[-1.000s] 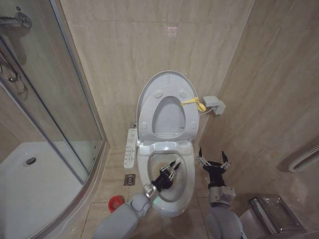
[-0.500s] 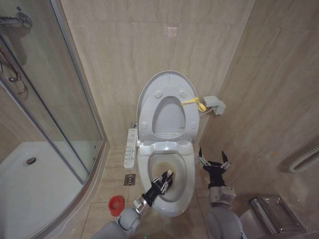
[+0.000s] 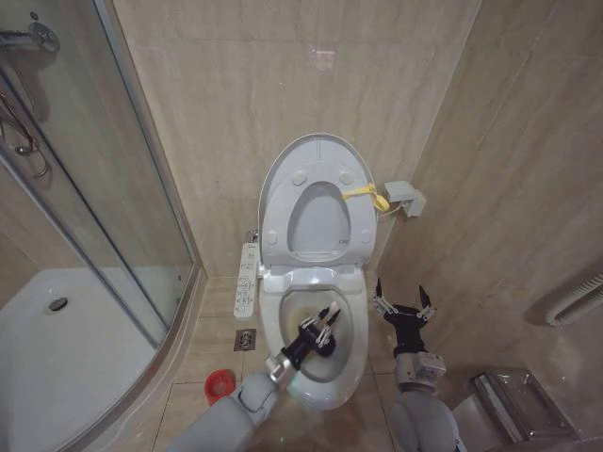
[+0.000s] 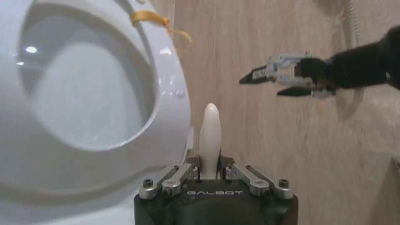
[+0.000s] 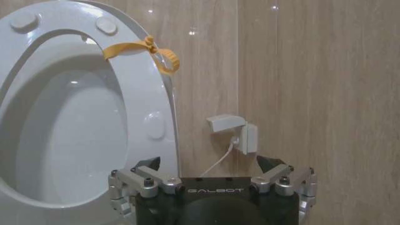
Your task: Open the toilet lid, clean the toilet bowl with a toilet brush, close the toilet lid, and flush.
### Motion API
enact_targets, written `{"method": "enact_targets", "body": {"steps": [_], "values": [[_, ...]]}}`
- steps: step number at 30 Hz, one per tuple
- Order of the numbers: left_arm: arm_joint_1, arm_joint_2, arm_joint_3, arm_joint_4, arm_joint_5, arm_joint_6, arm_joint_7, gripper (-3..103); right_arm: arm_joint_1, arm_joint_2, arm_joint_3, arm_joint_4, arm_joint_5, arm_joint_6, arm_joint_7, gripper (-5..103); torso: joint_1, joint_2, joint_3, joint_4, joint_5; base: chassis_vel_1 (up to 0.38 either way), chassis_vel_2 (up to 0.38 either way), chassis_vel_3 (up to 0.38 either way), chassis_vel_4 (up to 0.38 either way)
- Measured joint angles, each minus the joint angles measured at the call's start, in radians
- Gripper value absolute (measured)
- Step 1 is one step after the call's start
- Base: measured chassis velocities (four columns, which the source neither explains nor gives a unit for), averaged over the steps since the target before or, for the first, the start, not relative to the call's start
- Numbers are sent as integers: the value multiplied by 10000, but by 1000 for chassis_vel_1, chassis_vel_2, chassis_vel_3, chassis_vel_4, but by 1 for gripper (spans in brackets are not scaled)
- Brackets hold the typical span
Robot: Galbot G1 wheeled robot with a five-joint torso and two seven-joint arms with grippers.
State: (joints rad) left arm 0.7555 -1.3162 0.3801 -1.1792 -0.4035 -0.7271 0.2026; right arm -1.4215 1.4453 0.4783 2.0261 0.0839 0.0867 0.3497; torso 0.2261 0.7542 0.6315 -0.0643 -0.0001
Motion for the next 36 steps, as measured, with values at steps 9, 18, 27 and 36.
{"method": "enact_targets", "body": {"steps": [9, 18, 27, 36], "values": [[-489, -688, 138, 557, -11, -81, 185, 19, 0, 0, 0, 0, 0, 0, 0, 100, 0, 0, 0, 3, 1, 0, 0, 0, 0], [-366, -1296, 2, 1836, -41, -490, 525, 19, 0, 0, 0, 0, 0, 0, 0, 100, -1, 1, -2, 5, 0, 0, 0, 0, 0], [-910, -1354, 176, 1370, -200, -283, 341, 19, 0, 0, 0, 0, 0, 0, 0, 100, -1, 2, -1, 0, 0, 0, 0, 0, 0], [-879, -1483, 52, 2442, -218, -552, 660, 19, 0, 0, 0, 0, 0, 0, 0, 100, -1, 2, -1, 6, -1, 0, 0, 0, 0]]}}
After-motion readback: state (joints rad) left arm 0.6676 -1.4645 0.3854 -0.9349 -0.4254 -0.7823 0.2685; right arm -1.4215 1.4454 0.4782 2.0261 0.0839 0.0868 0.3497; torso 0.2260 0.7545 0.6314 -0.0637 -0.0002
